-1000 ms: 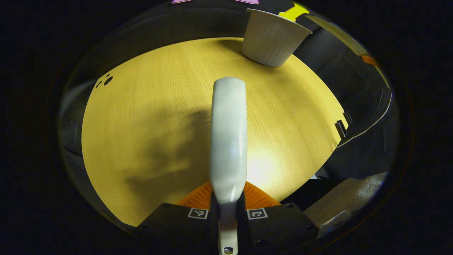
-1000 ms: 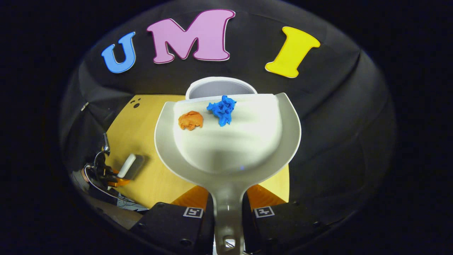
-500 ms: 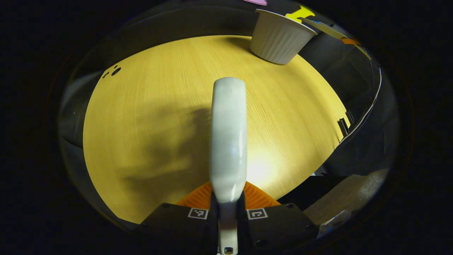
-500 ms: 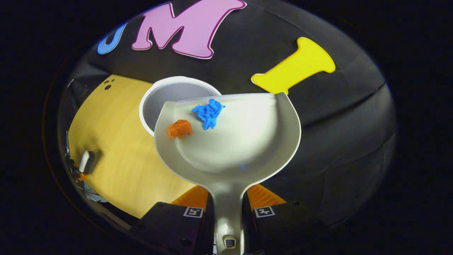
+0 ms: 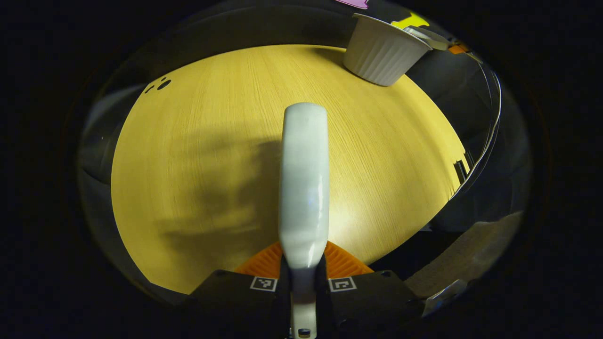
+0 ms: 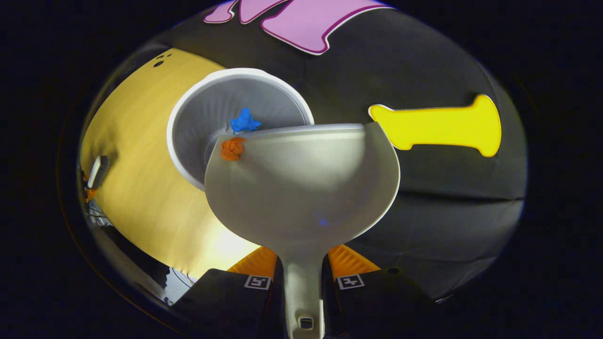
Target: Pick up the small broom and dustpan from the desktop, sweep the trash into the dustpan with the broom, and then empty the trash into the garbage bin.
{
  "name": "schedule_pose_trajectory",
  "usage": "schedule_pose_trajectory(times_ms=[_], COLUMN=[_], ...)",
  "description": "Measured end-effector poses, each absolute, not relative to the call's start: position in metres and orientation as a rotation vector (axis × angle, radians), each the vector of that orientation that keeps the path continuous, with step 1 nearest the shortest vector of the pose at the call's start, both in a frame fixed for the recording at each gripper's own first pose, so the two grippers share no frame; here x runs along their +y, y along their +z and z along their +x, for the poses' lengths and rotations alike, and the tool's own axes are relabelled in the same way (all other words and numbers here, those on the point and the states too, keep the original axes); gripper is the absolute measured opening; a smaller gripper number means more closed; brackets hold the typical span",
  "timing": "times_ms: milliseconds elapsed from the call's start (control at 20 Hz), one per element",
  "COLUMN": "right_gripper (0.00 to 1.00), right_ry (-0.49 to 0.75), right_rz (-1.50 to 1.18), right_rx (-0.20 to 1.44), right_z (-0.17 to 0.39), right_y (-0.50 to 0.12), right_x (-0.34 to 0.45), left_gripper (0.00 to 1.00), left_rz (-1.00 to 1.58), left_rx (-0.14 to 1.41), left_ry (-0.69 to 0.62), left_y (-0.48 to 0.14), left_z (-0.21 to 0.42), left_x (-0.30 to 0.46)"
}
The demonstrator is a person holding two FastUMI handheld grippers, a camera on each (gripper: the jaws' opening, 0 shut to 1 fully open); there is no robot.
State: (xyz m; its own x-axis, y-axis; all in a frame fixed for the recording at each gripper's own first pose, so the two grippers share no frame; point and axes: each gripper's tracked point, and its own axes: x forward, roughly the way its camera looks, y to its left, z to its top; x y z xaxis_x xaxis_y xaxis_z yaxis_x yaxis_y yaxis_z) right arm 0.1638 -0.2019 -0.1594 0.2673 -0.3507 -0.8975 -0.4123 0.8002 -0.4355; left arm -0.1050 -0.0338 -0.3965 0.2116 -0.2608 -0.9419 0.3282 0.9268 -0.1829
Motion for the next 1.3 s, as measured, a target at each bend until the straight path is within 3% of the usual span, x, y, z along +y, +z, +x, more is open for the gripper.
schedule_pose_trajectory(times_ms=[50,100,250,300,400,1300], right_gripper=[0.32,0.4,0.36,0.4,0.33,0.36], right_ry=[0.053,0.059,0.082,0.098,0.093,0.11], right_rz=[-0.705,-0.706,-0.726,-0.722,-0.735,-0.689], right_rx=[1.343,1.35,1.379,1.381,1.379,1.323], right_z=[0.167,0.17,0.172,0.175,0.181,0.185], right_y=[-0.16,-0.163,-0.167,-0.169,-0.168,-0.157], right_x=[-0.201,-0.2,-0.197,-0.194,-0.194,-0.191], left_gripper=[0.25,0.25,0.25,0.25,0.25,0.25], left_rz=[0.058,0.056,0.056,0.058,0.055,0.062], left_rx=[1.295,1.295,1.295,1.292,1.287,1.275], left_ry=[-0.406,-0.402,-0.4,-0.4,-0.402,-0.401], left_y=[-0.397,-0.398,-0.402,-0.401,-0.402,-0.408], left_z=[-0.106,-0.106,-0.106,-0.105,-0.103,-0.101], left_x=[-0.033,-0.032,-0.032,-0.031,-0.032,-0.04])
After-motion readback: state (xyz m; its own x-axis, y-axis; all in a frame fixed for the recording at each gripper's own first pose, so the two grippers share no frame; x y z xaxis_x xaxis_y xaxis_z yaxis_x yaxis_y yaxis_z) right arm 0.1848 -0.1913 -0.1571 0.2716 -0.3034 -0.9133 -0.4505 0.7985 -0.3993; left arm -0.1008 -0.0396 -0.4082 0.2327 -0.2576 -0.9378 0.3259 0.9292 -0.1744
